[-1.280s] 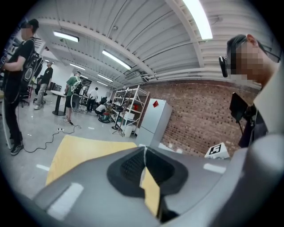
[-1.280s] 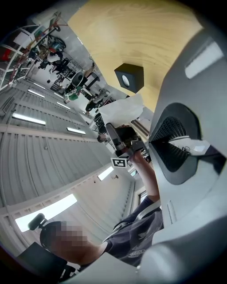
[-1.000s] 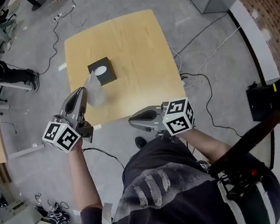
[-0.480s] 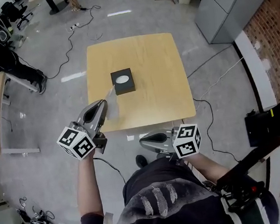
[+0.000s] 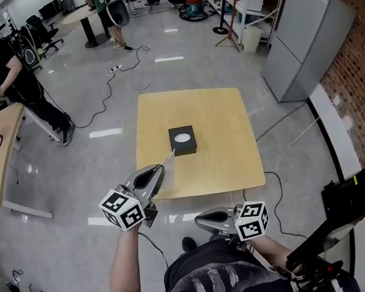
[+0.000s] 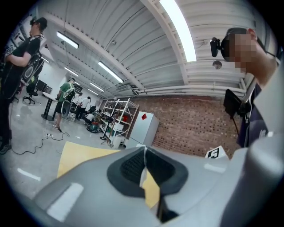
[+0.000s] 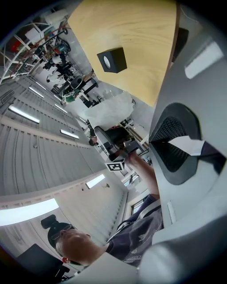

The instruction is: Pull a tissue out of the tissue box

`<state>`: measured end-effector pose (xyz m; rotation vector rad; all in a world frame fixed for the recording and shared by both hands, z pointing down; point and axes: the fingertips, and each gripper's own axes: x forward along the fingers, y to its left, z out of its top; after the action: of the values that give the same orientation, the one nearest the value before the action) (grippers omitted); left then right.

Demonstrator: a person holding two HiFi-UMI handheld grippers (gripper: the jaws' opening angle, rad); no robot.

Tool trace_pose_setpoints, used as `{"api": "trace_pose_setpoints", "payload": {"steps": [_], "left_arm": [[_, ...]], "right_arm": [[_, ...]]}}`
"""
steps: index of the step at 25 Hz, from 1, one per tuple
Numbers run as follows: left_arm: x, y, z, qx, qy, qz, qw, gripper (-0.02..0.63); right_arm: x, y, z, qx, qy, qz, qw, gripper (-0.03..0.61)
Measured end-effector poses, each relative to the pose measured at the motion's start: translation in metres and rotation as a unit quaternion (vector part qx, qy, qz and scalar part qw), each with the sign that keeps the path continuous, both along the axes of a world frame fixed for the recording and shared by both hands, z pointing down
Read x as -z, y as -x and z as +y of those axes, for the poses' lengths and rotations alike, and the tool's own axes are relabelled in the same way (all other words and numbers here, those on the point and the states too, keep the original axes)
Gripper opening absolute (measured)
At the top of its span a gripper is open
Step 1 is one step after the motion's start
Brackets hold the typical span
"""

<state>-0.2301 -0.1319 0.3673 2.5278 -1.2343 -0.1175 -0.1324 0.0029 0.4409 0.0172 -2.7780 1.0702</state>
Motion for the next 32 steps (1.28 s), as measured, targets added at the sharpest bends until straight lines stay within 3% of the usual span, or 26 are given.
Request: {"api": "trace_pose_setpoints", "payload": {"steps": [8, 20, 32], "left_arm": [[-0.002, 0.006, 0.025, -0.015, -0.006, 0.012, 0.9998, 0.002], [0.022, -0.009, 0.056, -0.007, -0.024, -0.013, 0.9996, 0.002], [0.034, -0.070, 0.070, 0.000, -0.018, -0.055, 0.9983, 0.000]], "right_arm": [[0.001, 0.013, 0.019, -0.004, -0.010, 0.005, 1.000, -0.002], [0.010, 0.011, 0.024, 0.019, -0.011, -0.013, 1.000, -0.002], [0.020, -0.050, 0.016, 0.005, -0.004, -0.059, 0.998, -0.002]]}}
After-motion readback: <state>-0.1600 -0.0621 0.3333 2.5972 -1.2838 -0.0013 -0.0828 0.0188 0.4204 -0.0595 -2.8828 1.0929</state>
